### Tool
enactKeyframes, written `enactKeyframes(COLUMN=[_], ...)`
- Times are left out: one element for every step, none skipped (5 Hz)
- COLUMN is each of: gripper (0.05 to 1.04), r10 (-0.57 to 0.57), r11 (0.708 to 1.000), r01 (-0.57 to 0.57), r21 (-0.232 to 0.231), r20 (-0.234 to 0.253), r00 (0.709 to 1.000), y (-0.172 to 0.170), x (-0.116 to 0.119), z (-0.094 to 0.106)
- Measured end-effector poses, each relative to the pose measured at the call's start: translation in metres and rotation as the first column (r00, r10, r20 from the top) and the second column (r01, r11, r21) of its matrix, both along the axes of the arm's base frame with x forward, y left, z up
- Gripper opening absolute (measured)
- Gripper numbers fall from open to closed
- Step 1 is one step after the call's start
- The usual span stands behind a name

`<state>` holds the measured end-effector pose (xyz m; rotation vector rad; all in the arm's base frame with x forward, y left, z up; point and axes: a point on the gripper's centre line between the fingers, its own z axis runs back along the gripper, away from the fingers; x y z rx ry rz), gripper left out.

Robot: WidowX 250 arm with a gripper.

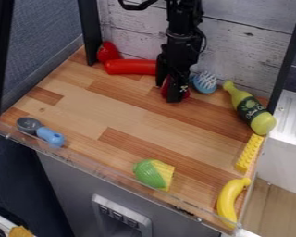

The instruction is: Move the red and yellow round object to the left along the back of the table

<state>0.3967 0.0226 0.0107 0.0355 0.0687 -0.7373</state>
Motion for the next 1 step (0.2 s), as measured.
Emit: enactKeyframes(gripper=[0.907], r10=[0.091], r11=[0.996], r01=[-0.091], r21=[-0.002], r20=[-0.001], r00=[0.996], y=[-0.001], x=[0.0007], z=[0.0008])
